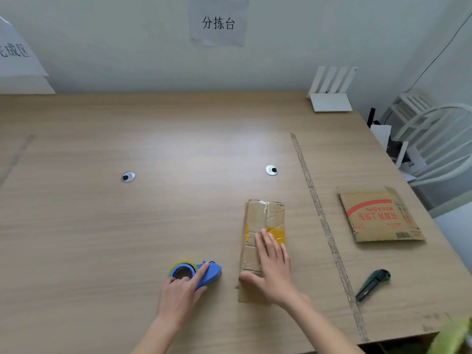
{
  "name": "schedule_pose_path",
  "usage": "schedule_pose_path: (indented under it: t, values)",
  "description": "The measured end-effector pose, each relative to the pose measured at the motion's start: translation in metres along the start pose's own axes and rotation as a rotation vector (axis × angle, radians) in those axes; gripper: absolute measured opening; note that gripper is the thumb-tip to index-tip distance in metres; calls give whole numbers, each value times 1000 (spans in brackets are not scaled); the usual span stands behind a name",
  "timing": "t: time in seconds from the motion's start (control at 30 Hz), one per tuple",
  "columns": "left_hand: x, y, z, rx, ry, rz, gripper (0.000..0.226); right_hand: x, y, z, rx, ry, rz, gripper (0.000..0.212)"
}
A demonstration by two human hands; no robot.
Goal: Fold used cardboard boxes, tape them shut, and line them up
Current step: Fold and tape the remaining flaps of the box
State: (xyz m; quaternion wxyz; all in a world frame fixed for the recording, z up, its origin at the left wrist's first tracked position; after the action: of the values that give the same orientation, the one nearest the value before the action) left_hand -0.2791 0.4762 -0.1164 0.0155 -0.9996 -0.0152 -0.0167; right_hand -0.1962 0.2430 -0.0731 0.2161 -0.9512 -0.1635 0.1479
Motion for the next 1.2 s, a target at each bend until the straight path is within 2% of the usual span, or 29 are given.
schedule_pose_path:
  t: [0.13, 0.27, 0.33, 0.4, 0.47, 0.53, 0.6, 0.7, 0.8, 0.97, 1.07, 1.2]
  values:
    - [3, 8, -13, -20, 83, 8, 51, -4, 6, 3, -97, 70, -27, 106]
    - [23, 39, -39, -161, 176, 84, 49, -4, 4, 4, -92, 79, -32, 112]
    - [36, 65, -43, -210, 157, 186, 55, -5, 5, 1, -45, 81, -64, 112]
    - [44, 86, -42, -250, 122, 256, 60, -7, 6, -2, 60, 10, -144, 109]
    - [49, 98, -39, -281, 102, 284, 57, -12, 16, -10, 216, -80, -227, 103]
    - [50, 100, -38, -307, 93, 293, 54, -17, 38, -23, 305, -99, -264, 91]
    - [50, 101, -38, -312, 91, 317, 53, -20, 57, -31, 260, -109, -298, 83]
    - [52, 101, -35, -327, 88, 317, 54, -20, 64, -33, 127, -75, -371, 84]
    - [55, 99, -32, -336, 63, 314, 54, -14, 63, -36, 80, -43, -392, 89]
    - [65, 96, -39, -346, -14, 320, 52, -11, 61, -44, 65, -121, -401, 104]
    - [73, 94, -38, -358, -149, 316, 58, -6, 59, -49, 68, -68, -398, 91]
    - [78, 99, -46, -368, -196, 320, 62, -3, 52, -53, 35, 51, -368, 84]
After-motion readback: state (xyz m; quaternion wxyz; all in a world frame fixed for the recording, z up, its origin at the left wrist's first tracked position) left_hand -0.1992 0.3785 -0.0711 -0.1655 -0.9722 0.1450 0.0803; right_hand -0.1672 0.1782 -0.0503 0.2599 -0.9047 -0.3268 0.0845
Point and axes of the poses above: each hand's wrist, its own x-axis towards the middle knuckle, its own z-axis out of the palm, y = z × x, the point moved 7 cm from there along x, towards the middle knuckle, and after that the axes turned 8 degrees about x, right-handed, at the moved point
